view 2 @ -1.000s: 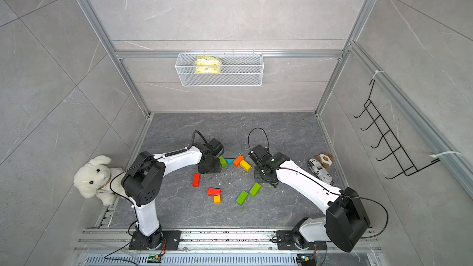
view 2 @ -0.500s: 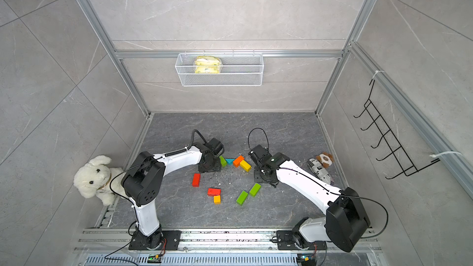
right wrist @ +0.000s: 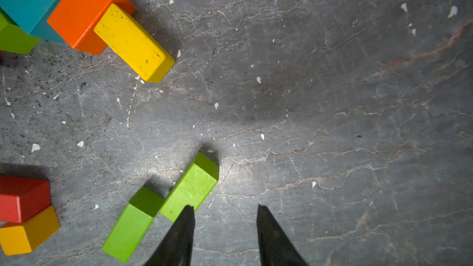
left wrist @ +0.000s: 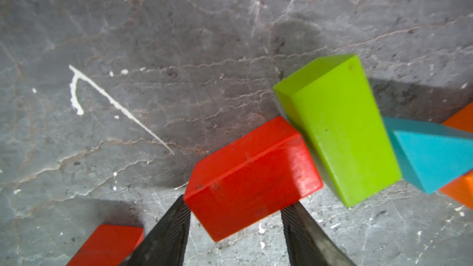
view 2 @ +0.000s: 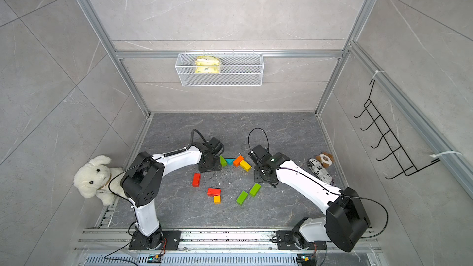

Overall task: Assemble a heart with building blocks
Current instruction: Assemble the building block at the center of the board.

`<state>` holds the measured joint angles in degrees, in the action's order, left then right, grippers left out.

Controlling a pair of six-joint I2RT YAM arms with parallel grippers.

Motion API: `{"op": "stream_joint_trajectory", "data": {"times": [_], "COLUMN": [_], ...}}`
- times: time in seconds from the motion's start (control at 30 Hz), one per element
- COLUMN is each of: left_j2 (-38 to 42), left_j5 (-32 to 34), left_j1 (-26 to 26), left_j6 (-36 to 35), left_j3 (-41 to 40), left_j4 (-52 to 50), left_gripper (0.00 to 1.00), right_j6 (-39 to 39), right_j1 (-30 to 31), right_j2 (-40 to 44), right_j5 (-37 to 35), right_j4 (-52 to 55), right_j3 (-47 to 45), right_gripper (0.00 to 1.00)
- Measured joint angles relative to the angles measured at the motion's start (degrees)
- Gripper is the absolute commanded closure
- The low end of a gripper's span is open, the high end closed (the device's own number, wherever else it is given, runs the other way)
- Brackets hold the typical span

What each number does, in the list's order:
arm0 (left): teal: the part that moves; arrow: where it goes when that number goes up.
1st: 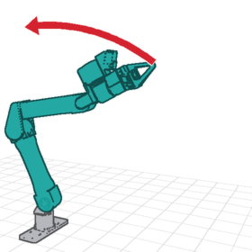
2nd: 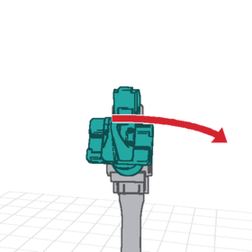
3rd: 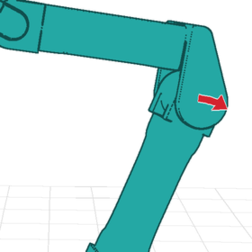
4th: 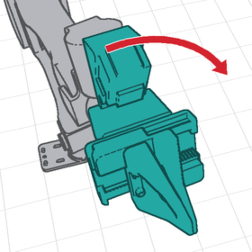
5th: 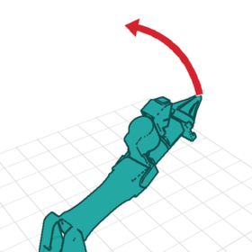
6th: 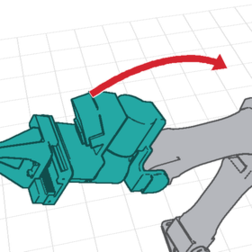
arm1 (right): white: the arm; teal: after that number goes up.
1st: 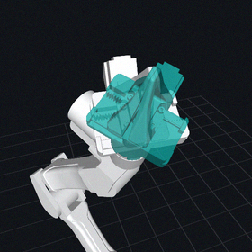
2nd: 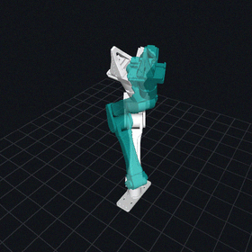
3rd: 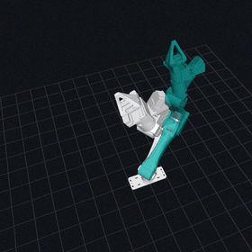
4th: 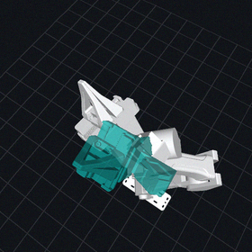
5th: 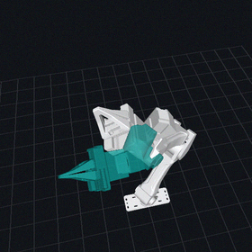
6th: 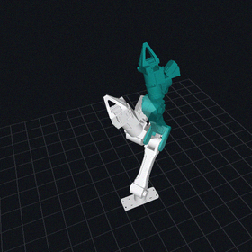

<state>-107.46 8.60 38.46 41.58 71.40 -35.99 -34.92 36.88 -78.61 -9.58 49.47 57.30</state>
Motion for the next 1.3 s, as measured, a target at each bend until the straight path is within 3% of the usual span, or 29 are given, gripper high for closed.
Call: {"op": "stream_joint_trajectory", "data": {"times": [0.6,1.3], "left_j2": [0.2,0.2], "left_j5": [-1.2,-1.8], "left_j1": [0.0,0.0], "left_j6": [0.5,0.4], "left_j3": [-0.5,-0.5], "left_j4": [0.2,2.1], "left_gripper": [0.47,0.48], "right_j6": [0.0,0.0], "right_j1": [0.0,0.0], "right_j2": [0.2,0.6], "right_j5": [0.0,0.2], "right_j4": [-0.2,-0.4], "right_j3": [-1.1,-1.5], "right_gripper": [0.56,0.56]}}
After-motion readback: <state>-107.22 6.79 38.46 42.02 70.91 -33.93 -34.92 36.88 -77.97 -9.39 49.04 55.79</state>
